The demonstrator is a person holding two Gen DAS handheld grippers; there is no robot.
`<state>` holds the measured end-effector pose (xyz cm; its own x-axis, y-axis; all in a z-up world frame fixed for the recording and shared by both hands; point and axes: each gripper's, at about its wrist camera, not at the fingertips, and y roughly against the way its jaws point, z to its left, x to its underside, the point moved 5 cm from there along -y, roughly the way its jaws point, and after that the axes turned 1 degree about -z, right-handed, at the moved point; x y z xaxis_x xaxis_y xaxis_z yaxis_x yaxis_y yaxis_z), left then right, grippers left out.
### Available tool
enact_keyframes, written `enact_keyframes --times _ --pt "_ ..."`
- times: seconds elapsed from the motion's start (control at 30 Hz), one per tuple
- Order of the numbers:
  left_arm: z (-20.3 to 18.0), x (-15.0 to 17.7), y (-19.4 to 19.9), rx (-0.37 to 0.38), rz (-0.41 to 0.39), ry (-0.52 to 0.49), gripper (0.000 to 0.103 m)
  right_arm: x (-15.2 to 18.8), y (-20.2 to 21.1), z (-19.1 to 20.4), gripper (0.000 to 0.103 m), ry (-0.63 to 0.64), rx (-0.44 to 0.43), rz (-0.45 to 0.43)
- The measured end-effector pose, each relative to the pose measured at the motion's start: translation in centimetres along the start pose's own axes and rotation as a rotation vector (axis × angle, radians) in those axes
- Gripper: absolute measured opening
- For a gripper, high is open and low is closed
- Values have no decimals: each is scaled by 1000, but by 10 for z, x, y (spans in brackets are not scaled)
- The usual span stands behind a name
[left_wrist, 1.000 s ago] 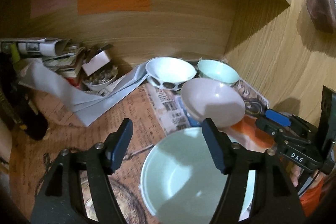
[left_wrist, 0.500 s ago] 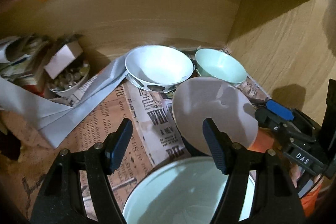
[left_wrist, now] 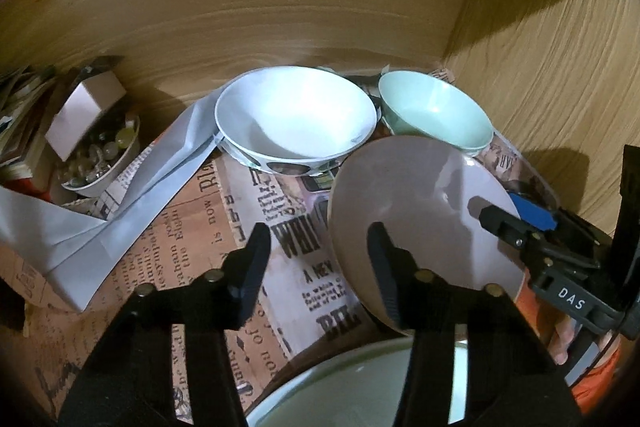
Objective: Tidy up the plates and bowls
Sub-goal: 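Reach the right gripper to the pale pink bowl rim and close, then lift the pale pink bowl with the right gripper off the newspaper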
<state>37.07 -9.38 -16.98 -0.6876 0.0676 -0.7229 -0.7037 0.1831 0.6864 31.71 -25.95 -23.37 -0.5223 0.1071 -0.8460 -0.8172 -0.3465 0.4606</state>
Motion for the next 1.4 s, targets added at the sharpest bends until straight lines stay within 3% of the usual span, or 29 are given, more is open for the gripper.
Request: enact_keyframes --times 0.2,0.33,0.67,0.97,1.4 --pt "-2 1 -14 18 42 -6 25 4 -12 -5 22 -19 -17 43" --pt "-7 1 -17 48 57 -21 11 5 -14 -6 22 -20 -19 43" --pt "-12 7 -13 42 58 -23 10 3 -9 -4 19 -8 14 17" --pt "-16 9 4 41 23 -10 10 -6 12 0 19 -27 -7 -39" --pt "4 15 61 39 -101 76 10 -12 55 39 19 54 -39 -130"
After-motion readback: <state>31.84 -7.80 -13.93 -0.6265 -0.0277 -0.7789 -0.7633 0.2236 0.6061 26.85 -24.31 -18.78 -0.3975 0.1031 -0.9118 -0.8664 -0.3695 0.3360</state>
